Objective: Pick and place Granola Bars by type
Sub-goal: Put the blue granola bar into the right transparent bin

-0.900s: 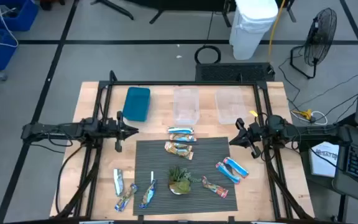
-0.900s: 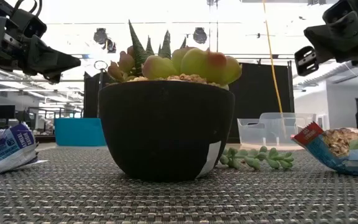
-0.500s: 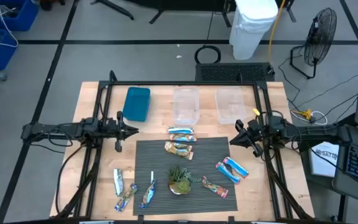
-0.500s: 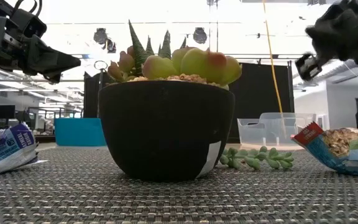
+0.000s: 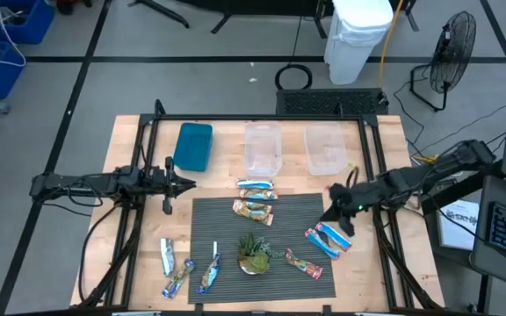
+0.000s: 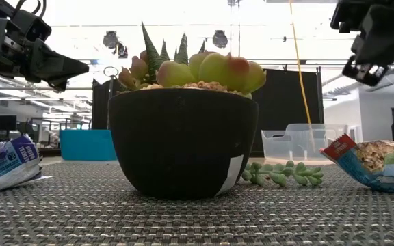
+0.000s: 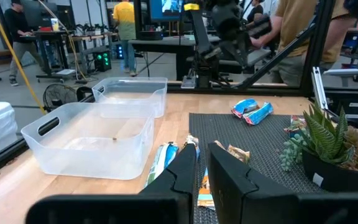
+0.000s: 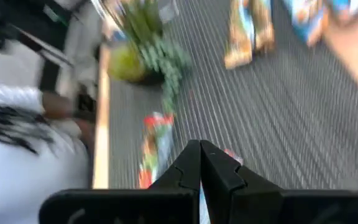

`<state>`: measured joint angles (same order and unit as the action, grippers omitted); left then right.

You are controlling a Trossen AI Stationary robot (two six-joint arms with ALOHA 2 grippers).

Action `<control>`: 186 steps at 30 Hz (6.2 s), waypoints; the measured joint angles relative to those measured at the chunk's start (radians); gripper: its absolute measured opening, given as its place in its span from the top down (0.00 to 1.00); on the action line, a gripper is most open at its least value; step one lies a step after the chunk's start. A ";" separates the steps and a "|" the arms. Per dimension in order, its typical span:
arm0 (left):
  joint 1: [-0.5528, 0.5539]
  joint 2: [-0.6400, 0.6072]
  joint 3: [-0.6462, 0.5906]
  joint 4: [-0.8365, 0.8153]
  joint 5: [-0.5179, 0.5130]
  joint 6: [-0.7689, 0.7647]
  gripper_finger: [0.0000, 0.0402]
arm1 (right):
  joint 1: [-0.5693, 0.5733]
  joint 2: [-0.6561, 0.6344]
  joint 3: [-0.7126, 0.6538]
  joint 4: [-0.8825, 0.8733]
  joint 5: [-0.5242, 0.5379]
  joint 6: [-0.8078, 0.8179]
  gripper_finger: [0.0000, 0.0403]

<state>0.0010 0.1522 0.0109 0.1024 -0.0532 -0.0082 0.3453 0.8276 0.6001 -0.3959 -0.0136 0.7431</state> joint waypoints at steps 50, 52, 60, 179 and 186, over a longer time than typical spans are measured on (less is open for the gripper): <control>0.000 0.000 0.000 0.005 0.000 0.000 0.88 | 0.027 0.367 -0.062 -0.075 -0.069 0.350 0.63; 0.000 0.000 0.000 0.005 0.000 0.000 0.88 | 0.027 0.367 -0.062 -0.075 -0.069 0.334 0.67; 0.000 0.000 0.000 0.005 0.000 0.000 0.88 | 0.027 0.367 -0.062 -0.075 -0.066 0.198 0.97; 0.000 0.000 0.000 0.005 0.000 0.000 0.88 | -1.060 0.184 -0.035 0.119 0.229 -0.490 1.00; 0.000 0.000 0.000 0.006 0.000 0.000 0.88 | -1.092 0.282 -0.035 0.143 0.193 -0.490 1.00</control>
<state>0.0013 0.1521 0.0109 0.1081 -0.0532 -0.0082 -0.7463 1.1093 0.5655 -0.2527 0.1795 0.2527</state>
